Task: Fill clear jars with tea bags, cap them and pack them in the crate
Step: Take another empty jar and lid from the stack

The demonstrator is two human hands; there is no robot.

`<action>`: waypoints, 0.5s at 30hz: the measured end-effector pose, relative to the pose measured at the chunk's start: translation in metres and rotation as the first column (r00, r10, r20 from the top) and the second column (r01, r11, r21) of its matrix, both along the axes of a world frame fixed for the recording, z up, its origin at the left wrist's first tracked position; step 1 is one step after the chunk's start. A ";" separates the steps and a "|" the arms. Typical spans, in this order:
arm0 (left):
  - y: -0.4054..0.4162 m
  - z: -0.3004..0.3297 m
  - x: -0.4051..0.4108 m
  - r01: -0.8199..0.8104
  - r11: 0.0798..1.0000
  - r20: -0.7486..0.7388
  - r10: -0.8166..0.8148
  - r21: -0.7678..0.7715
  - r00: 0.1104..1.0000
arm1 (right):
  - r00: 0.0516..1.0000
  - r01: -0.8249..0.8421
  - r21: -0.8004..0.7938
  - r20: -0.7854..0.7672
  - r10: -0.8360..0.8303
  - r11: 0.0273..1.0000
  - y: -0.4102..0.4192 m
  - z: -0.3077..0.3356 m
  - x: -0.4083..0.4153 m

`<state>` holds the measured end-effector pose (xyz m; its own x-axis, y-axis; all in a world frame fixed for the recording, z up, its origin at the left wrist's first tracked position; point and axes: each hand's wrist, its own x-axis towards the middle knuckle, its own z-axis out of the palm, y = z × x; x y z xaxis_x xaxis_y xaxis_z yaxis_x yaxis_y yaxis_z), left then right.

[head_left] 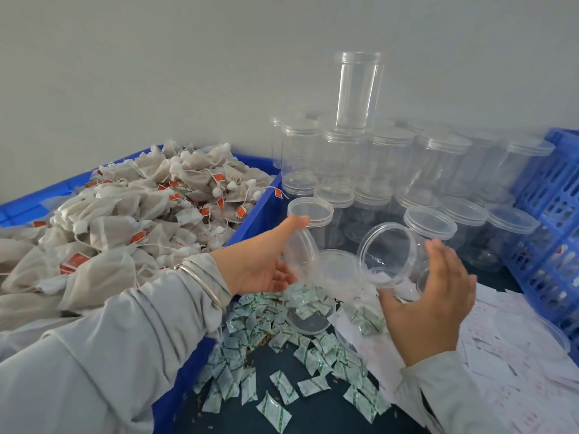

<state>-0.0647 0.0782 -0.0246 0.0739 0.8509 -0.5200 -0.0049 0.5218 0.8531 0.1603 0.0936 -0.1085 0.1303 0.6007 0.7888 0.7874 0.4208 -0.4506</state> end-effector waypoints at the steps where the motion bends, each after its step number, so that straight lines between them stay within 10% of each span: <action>1: 0.002 -0.001 0.000 -0.058 0.997 -0.017 0.059 0.046 0.998 | 0.998 -0.001 -0.021 -0.056 0.000 1.000 0.000 -0.001 0.003; 15: 0.022 -0.018 0.026 -0.116 0.986 -0.090 0.127 0.116 0.988 | 0.871 -0.320 -0.134 -0.432 0.235 0.938 -0.016 -0.004 -0.004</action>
<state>-0.0382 0.0998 -0.0427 -0.0799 0.9029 -0.4223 0.0229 0.4252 0.9048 0.1561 0.0779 -0.1129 0.2156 0.7955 0.5664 0.3824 0.4649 -0.7985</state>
